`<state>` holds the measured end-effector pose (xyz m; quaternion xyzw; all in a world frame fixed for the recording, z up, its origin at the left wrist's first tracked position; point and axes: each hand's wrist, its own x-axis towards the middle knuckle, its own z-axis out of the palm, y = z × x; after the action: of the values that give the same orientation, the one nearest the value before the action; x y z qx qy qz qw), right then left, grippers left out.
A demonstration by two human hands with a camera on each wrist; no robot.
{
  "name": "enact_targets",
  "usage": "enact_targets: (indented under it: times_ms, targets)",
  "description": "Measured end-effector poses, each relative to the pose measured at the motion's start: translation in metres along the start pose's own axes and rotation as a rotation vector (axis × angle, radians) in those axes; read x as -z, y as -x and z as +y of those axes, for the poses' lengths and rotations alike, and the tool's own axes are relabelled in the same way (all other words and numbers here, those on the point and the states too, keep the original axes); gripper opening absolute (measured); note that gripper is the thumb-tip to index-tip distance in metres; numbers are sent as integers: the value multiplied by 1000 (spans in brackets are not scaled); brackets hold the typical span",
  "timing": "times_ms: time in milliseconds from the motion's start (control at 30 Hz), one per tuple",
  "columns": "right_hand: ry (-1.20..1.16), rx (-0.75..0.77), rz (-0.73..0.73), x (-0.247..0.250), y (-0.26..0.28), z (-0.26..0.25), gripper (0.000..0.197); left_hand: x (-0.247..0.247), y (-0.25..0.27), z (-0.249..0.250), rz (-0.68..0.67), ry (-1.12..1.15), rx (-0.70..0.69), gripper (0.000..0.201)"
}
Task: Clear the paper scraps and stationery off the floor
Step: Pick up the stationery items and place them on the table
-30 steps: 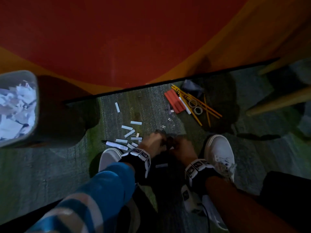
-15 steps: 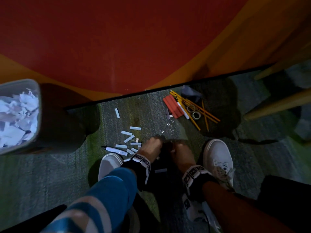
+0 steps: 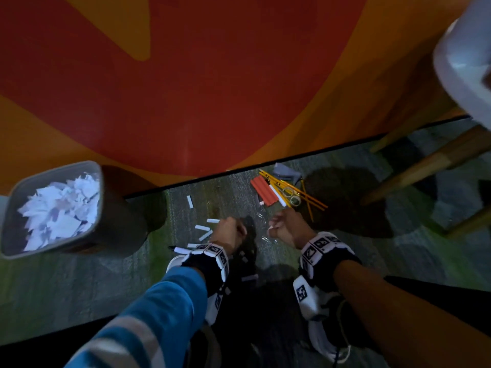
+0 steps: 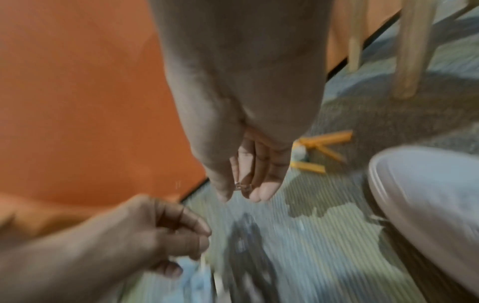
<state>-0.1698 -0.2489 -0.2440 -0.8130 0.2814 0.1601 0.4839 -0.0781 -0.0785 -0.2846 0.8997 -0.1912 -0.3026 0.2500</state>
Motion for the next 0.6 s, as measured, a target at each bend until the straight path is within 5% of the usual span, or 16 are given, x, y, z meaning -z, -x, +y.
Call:
enact_targets:
  times_ms: [200,367,600]
  targets:
    - [129,-71,-75,-60,-8,29,7,-38,2,-45,-101,-84,108,16]
    - [170,-88,-184,-78,-30,45,8,-63,-13,-61,-64,-169,144,30]
    - [151,-131,-116,-84,-46,54,10,-73,-23,-66,-19,-303,-20,15]
